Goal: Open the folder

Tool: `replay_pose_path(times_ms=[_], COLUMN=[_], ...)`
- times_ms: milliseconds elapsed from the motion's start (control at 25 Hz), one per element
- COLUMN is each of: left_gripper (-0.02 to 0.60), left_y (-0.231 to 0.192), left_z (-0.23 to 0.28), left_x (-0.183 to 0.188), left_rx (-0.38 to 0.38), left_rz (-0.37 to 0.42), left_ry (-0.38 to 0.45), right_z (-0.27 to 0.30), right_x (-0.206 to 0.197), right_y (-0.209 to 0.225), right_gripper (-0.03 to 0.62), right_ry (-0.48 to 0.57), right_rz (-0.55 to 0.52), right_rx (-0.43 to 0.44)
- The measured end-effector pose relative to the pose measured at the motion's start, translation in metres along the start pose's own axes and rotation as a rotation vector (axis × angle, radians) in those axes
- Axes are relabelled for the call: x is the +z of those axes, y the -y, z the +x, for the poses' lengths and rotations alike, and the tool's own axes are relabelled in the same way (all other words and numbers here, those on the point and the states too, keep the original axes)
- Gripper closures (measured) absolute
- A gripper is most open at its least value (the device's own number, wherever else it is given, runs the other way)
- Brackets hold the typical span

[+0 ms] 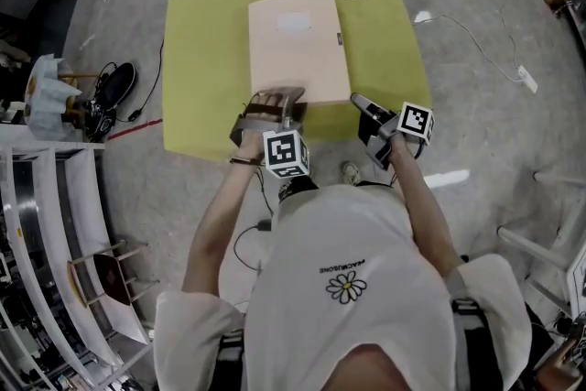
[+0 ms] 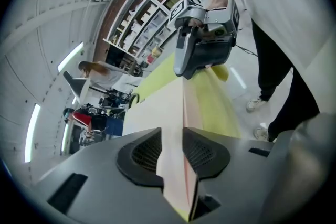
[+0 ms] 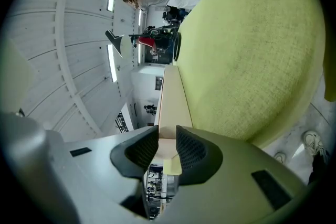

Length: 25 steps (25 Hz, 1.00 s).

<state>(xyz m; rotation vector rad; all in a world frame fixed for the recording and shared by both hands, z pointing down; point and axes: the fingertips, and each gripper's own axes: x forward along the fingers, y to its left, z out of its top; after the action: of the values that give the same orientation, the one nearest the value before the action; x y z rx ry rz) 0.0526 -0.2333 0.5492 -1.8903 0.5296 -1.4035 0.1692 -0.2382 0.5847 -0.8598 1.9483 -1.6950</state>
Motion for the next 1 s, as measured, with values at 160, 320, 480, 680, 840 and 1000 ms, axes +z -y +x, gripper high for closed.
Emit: replay_pose_path(times_ms=[160, 320, 480, 680, 840, 1000], left_gripper=[0.543, 0.558, 0.560, 0.560, 0.560, 0.558], left_y=[0.003, -0.006, -0.016, -0.024, -0.062, -0.069], left_z=[0.000, -0.005, -0.011, -0.016, -0.042, -0.069], left_x=[-0.002, -0.003, -0.008, -0.012, -0.028, -0.052], left_rx=[-0.007, -0.008, -0.020, -0.010, 0.050, 0.096], left_rz=[-0.026, -0.219, -0.545, -0.824, -1.172, -1.318], left_ry=[-0.008, 0.022, 0.090, 0.158, 0.335, 0.401], right_z=[0.001, 0.001, 0.002, 0.002, 0.004, 0.002], right_x=[0.000, -0.002, -0.003, -0.003, -0.003, -0.003], right_y=[0.000, -0.001, 0.001, -0.002, -0.003, 0.000], right_gripper=[0.508, 0.507, 0.507, 0.507, 0.505, 0.505], right_ry=[-0.002, -0.006, -0.033, -0.055, -0.058, -0.056], right_rz=[-0.014, 0.033, 0.001, -0.041, -0.031, -0.008], right_rx=[-0.003, -0.010, -0.026, -0.054, -0.044, -0.025])
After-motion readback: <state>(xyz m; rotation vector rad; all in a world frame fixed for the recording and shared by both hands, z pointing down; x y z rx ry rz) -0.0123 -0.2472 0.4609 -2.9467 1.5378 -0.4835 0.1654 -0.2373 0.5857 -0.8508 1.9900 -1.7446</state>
